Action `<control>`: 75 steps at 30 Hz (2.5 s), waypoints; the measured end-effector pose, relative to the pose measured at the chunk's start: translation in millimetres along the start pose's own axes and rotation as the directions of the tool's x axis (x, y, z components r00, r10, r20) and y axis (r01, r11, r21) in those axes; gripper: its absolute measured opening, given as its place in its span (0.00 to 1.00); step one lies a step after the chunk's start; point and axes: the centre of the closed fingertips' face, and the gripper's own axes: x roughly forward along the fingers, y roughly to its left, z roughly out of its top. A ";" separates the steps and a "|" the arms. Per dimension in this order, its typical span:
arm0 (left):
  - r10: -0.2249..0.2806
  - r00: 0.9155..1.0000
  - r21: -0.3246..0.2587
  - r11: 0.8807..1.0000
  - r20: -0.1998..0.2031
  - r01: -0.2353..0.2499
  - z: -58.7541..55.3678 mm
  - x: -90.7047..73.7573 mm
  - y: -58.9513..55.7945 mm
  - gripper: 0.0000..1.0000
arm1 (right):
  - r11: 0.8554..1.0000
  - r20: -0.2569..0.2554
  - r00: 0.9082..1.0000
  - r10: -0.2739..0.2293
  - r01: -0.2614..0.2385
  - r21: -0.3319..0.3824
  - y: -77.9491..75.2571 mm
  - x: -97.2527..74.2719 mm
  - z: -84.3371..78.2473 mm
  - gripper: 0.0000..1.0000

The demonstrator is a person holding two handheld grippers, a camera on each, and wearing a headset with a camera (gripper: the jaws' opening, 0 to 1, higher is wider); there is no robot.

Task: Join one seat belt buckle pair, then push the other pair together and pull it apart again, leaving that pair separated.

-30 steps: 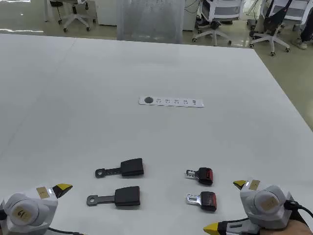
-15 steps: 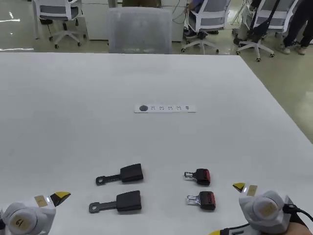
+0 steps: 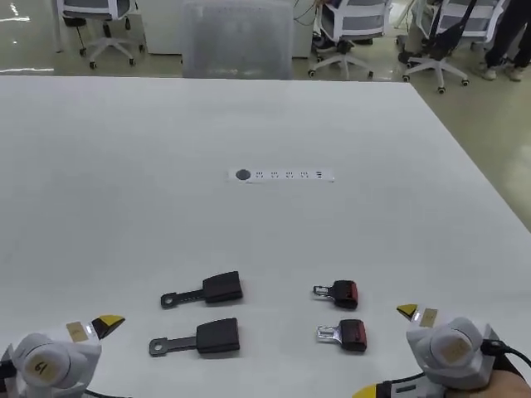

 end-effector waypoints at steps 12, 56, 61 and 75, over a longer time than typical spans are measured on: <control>0.016 1.000 -0.010 1.000 0.000 -0.016 -3.6 -3.3 -5.5 1.00 | 1.000 0.009 1.000 -0.004 0.004 -0.006 -1.8 -5.1 -0.6 0.98; 0.020 0.999 -0.022 1.000 -0.030 -0.021 -7.5 1.6 1.9 1.00 | 1.000 0.018 1.000 -0.004 0.005 -0.024 -11.4 0.0 3.0 0.99; 0.018 0.999 -0.028 0.999 -0.032 -0.019 -7.4 0.6 0.9 1.00 | 0.999 0.017 1.000 -0.006 0.007 -0.033 -12.2 -1.5 3.2 0.99; 0.025 0.999 0.006 1.000 -0.033 -0.024 -3.0 -0.3 4.0 0.97 | 0.999 0.035 0.999 -0.011 0.012 -0.036 -16.9 -6.1 10.8 0.97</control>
